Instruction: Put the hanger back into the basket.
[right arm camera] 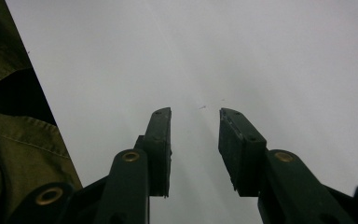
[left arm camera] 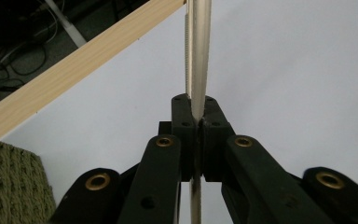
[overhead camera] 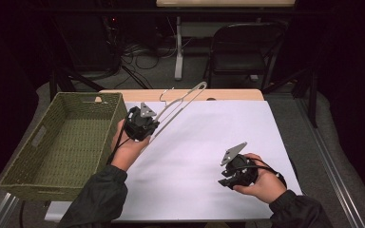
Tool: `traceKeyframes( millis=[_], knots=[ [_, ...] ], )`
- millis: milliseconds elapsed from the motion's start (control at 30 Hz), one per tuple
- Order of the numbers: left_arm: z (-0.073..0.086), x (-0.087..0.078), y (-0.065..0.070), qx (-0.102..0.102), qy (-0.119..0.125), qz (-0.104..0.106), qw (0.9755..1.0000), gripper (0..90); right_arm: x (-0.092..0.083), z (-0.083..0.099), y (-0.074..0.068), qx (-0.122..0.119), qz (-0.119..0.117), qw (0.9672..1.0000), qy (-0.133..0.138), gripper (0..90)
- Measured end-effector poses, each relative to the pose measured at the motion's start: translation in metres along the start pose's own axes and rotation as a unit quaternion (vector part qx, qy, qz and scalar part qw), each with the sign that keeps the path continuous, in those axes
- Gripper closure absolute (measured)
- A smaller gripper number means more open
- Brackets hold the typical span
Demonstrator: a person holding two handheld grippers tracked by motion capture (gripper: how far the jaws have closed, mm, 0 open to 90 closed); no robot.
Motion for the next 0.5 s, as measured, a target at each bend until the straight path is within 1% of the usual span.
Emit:
traceKeyframes(
  millis=[100, 167, 233, 267, 300, 400, 500],
  knots=[
    [-0.0014, -0.0036, -0.0018, -0.017, -0.009, 0.011, 0.9998, 87.3, 0.0011, 0.0001, 0.0, 0.001, -0.001, 1.0, 0.0, 63.2],
    [-0.0025, -0.0056, -0.0036, -0.031, -0.021, 0.022, 0.9991, 87.3, 0.0013, -0.0003, 0.0001, 0.003, 0.0, 1.0, 0.002, 63.1],
    [-0.003, -0.0057, -0.0044, -0.032, -0.025, 0.025, 0.9989, 87.4, 0.0016, -0.001, 0.0, 0.005, 0.001, 1.0, 0.006, 63.0],
    [-0.0032, -0.0055, -0.0047, -0.037, -0.029, 0.03, 0.9984, 87.3, 0.0013, -0.0012, 0.0, 0.006, 0.002, 1.0, 0.006, 62.8],
    [-0.0033, -0.0052, -0.0049, -0.047, -0.034, 0.038, 0.9976, 87.3, 0.0012, -0.0014, 0.0004, 0.002, 0.002, 1.0, 0.006, 62.7],
    [-0.0052, -0.005, -0.0029, -0.058, -0.038, 0.055, 0.9961, 87.3, 0.0, -0.0021, -0.0001, 0.002, 0.001, 1.0, 0.006, 62.8],
    [-0.0081, -0.0063, -0.0032, -0.066, -0.043, 0.061, 0.9951, 87.4, 0.0, -0.0019, 0.0005, 0.002, 0.003, 1.0, 0.005, 62.8]
  ],
)
Point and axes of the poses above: each handheld gripper's, and its own axes: x roughly forward along the jaws, z roughly out of its underside, y roughly to its right, the point moved 10 cm from there along x, roughly forward along the jaws, and after that the axes turned 12 degrees about -x, right-handed, at the moved point
